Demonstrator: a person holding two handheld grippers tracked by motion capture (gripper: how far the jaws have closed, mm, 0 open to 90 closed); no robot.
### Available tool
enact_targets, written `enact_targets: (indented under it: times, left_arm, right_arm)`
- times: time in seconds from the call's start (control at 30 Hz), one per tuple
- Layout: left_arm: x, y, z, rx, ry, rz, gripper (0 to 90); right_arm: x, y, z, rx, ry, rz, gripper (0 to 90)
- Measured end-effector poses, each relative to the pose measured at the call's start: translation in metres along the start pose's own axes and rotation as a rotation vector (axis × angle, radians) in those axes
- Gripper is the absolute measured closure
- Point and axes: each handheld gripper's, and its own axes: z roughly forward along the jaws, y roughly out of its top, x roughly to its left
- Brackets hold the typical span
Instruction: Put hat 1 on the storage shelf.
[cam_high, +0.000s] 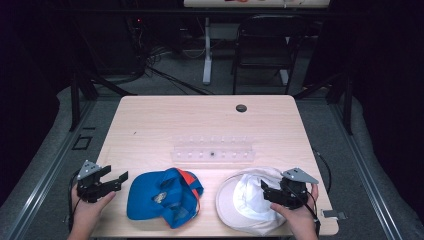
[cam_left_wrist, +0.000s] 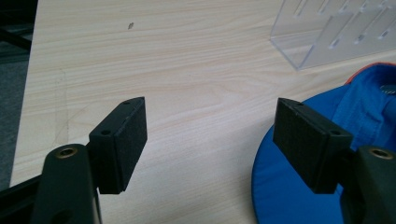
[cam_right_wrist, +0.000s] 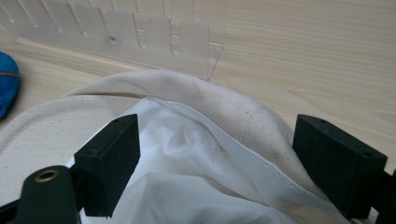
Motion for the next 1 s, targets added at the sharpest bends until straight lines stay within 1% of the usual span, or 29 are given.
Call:
enact_targets:
  times: [0.1, 0.17, 0.2, 0.3, 0.33, 0.37, 0.43, 0.47, 0.5, 0.53, 0.6, 0.63, 0.67, 0.7, 0.73, 0.77, 0.8, 0.87, 0.93, 0.97, 1.0]
  left_arm:
    - [-0.001, 0.000, -0.002, -0.003, -0.005, -0.002, 32.3]
    - [-0.001, 0.000, -0.003, 0.000, -0.005, 0.000, 35.7]
    - [-0.002, -0.001, -0.004, 0.006, -0.014, 0.000, 36.6]
    - [-0.004, -0.001, -0.004, 0.002, -0.016, 0.011, 38.0]
    - [-0.005, -0.001, -0.005, -0.001, -0.016, 0.013, 39.5]
    - [-0.005, -0.001, -0.005, -0.002, -0.019, 0.011, 40.3]
    - [-0.005, -0.001, -0.005, -0.003, -0.021, 0.012, 40.9]
    - [-0.005, 0.000, -0.004, -0.003, -0.020, 0.016, 41.3]
    - [-0.005, 0.000, -0.004, -0.003, -0.020, 0.016, 41.2]
    - [-0.005, 0.000, -0.004, -0.010, -0.030, 0.007, 41.3]
    - [-0.005, 0.000, -0.005, -0.014, -0.028, 0.008, 41.3]
    - [-0.004, 0.001, -0.006, -0.009, -0.030, 0.007, 42.6]
    - [-0.004, 0.001, -0.006, -0.006, -0.029, 0.006, 43.3]
    - [-0.004, 0.001, -0.006, -0.006, -0.029, 0.006, 43.4]
    - [-0.005, 0.001, -0.007, -0.015, -0.022, 0.011, 44.3]
    - [-0.005, 0.002, -0.008, -0.009, -0.021, 0.016, 45.1]
    - [-0.005, 0.002, -0.008, -0.023, -0.018, 0.017, 45.5]
    - [-0.006, 0.002, -0.009, -0.026, -0.015, 0.019, 46.6]
    - [-0.006, 0.002, -0.011, -0.023, -0.004, 0.021, 46.6]
    - [-0.006, 0.002, -0.011, -0.023, -0.004, 0.021, 46.5]
    - [-0.007, 0.002, -0.011, -0.024, -0.002, 0.018, 46.1]
  right_arm:
    - [-0.001, -0.001, -0.001, -0.003, 0.008, 0.011, 15.6]
    - [-0.002, -0.001, -0.003, -0.005, 0.006, 0.020, 15.7]
    - [-0.002, -0.001, -0.003, -0.008, 0.011, 0.028, 15.7]
    - [-0.001, -0.001, -0.005, -0.005, 0.012, 0.025, 15.4]
    - [0.000, 0.000, -0.004, 0.003, 0.014, 0.021, 15.3]
    - [0.002, -0.001, -0.004, 0.006, 0.006, 0.011, 16.8]
    - [0.004, -0.001, -0.003, 0.012, -0.041, 0.005, 23.8]
    - [0.004, 0.000, -0.004, 0.004, -0.039, 0.004, 26.0]
    - [0.004, 0.000, -0.004, 0.004, -0.039, 0.004, 26.0]
    - [0.002, 0.001, -0.006, -0.010, -0.038, -0.005, 32.4]
    - [0.000, 0.001, -0.007, -0.014, -0.040, -0.007, 33.9]
    - [-0.002, 0.002, -0.010, -0.006, -0.028, -0.008, 40.9]
    - [-0.003, 0.002, -0.011, -0.007, -0.022, -0.004, 43.1]
    - [-0.004, 0.003, -0.013, -0.005, -0.028, -0.003, 45.2]
    - [-0.004, 0.003, -0.016, -0.009, -0.022, 0.000, 47.2]
    - [-0.005, 0.004, -0.018, -0.008, -0.014, -0.005, 48.8]
    - [-0.005, 0.005, -0.021, -0.013, -0.015, -0.009, 50.7]
    - [-0.005, 0.005, -0.023, -0.017, -0.007, -0.004, 51.2]
    - [-0.004, 0.007, -0.026, -0.042, -0.026, -0.020, 50.1]
    - [-0.004, 0.007, -0.026, -0.042, -0.026, -0.020, 50.1]
    - [-0.005, 0.007, -0.025, -0.027, -0.014, -0.018, 50.0]
